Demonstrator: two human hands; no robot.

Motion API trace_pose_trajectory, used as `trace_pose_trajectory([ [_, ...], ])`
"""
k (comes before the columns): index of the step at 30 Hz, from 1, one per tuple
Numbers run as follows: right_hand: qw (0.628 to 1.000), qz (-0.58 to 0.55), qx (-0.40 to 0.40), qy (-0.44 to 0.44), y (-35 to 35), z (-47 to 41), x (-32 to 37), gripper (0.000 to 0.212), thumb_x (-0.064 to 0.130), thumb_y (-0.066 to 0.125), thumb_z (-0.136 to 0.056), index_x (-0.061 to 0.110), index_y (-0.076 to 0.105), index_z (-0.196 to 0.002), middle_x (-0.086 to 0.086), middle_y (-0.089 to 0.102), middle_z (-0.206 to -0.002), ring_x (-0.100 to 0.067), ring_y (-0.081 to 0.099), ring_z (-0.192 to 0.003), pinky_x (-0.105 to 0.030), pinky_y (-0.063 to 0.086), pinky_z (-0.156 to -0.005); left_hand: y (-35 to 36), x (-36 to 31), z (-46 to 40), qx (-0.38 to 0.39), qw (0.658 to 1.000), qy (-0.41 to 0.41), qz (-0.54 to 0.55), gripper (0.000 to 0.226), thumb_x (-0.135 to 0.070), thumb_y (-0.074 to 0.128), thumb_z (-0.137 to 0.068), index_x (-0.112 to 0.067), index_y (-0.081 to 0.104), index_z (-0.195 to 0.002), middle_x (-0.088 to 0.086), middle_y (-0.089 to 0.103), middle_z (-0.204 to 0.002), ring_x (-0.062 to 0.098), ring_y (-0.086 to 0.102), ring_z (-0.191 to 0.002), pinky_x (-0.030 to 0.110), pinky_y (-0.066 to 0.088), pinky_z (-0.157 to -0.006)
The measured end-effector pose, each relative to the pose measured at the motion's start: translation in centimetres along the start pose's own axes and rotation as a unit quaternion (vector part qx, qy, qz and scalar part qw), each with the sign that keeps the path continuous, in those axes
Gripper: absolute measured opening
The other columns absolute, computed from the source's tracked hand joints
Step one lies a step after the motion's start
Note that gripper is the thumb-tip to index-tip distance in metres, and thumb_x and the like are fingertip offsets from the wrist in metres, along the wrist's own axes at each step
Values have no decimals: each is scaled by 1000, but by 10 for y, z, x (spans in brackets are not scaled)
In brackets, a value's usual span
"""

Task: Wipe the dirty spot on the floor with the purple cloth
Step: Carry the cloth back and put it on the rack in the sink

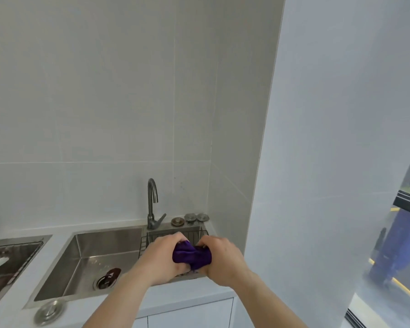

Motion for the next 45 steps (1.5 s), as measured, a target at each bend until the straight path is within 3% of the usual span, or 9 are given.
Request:
trace_pose_trajectory([
  [7,999,21,-44,-9,-1,-50,21,40,33,74,-78,34,61,-116,9,68,-108,-20,64,-94,-40,57,-79,-38,24,-29,-34,999,24,0,41,-34,83,-74,-40,62,-109,-21,68,-102,1,65,-92,25,55,-82],
  [15,999,30,-35,-3,26,-93,28,45,27,75,-80,30,60,-122,5,66,-115,-25,63,-102,-39,53,-81,-48,72,-58,-42,999,24,7,39,-36,84,-73,-41,62,-106,-18,69,-102,3,66,-93,31,58,-86],
  [22,1000,18,-17,-3,64,-142,10,46,25,75,-83,29,60,-126,4,67,-116,-24,64,-103,-35,50,-80,-39,116,-100,-42,999,1,5,42,-31,84,-76,-45,58,-106,-18,66,-105,4,64,-96,27,54,-87],
  [32,999,-23,29,15,158,-263,-80,51,18,76,-80,31,58,-127,6,61,-121,-22,59,-109,-39,53,-86,18,207,-229,-27,998,-61,-17,51,-24,79,-82,-31,57,-127,-13,49,-120,8,56,-100,17,41,-88],
  [37,994,-33,96,36,231,-322,-146,52,16,76,-80,31,57,-126,6,60,-118,-21,61,-106,-39,55,-85,75,265,-298,19,993,-112,-8,63,-24,79,-81,-35,48,-135,-11,52,-129,9,60,-108,19,48,-91],
  [41,986,-44,152,56,290,-349,-188,53,23,77,-84,32,56,-131,8,59,-123,-17,60,-110,-33,53,-88,122,305,-333,58,986,-159,14,62,-17,78,-80,-37,42,-126,-10,55,-127,15,65,-111,33,57,-94],
  [45,974,-42,207,79,341,-361,-217,56,24,79,-84,31,54,-133,9,58,-124,-17,58,-112,-34,52,-94,164,342,-355,97,977,-191,17,55,-15,75,-82,-36,41,-120,-12,53,-125,13,66,-102,28,56,-86],
])
Point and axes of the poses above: each hand's wrist, its own z-axis away from the middle knuckle, its own y-axis out of the palm, x = y × z, the point moved 9 cm from there along -z, towards the middle knuckle
